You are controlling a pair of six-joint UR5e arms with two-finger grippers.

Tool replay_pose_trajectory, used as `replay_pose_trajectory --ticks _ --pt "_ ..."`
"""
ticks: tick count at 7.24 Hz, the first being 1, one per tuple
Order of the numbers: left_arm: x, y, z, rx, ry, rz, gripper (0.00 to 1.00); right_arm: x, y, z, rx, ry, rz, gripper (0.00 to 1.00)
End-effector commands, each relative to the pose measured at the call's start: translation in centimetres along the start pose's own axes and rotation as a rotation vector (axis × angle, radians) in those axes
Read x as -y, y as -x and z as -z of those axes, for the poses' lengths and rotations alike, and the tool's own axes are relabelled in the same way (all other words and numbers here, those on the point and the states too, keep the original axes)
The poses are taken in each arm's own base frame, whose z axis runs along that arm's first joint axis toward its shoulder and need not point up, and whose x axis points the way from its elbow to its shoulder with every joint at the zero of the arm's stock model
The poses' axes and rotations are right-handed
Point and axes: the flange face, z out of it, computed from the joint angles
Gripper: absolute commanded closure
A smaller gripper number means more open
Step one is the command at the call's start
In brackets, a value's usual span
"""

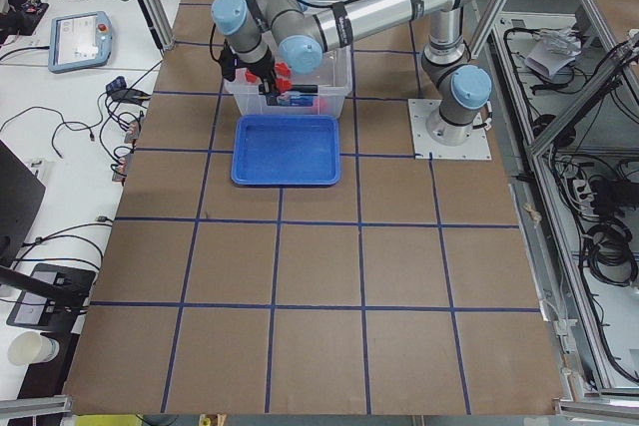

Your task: Place red block in blue tray from box

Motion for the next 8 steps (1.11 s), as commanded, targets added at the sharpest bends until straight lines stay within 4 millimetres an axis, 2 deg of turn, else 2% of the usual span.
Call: replay_pose_trajectory --ticks 1,2,3,4,5,6,7,8 --pt "2.3 6.6 -5.0 0.001 -0.049 -0.127 0.88 0.2 -0.1 0.1 -0.004 -0.015 -0.001 0.0" --pt "3.0 7.9 -8.7 0.008 -0.074 -0.124 0.88 0.2 -0.1 0.0 -0.005 -0.013 -0.003 0.0" --pt "2.7 8.2 -11.9 0.015 -0.086 -0.126 0.88 0.3 -0.1 -0.1 -0.005 -0.013 0.002 0.0" --pt "2.4 8.3 -14.0 0.028 -0.105 -0.129 0.73 1.3 -0.6 -0.9 -0.01 -0.022 0.0 0.0" --pt "2.2 8.3 -14.6 0.033 -0.106 -0.126 0.16 2.4 -1.5 -1.4 -0.033 -0.058 -0.008 0.0" --pt "2.0 7.9 -13.3 0.037 -0.116 -0.118 0.0 3.2 -2.1 -2.7 -0.035 -0.039 -0.007 0.0" --pt "0.9 5.9 -10.5 0.029 -0.085 -0.134 0.0 3.8 -2.9 -3.1 -0.092 -0.045 -0.007 0.0" --pt "-0.4 2.9 -5.6 0.014 -0.037 -0.157 0.0 3.9 -3.2 -3.0 -0.116 -0.05 -0.007 0.0"
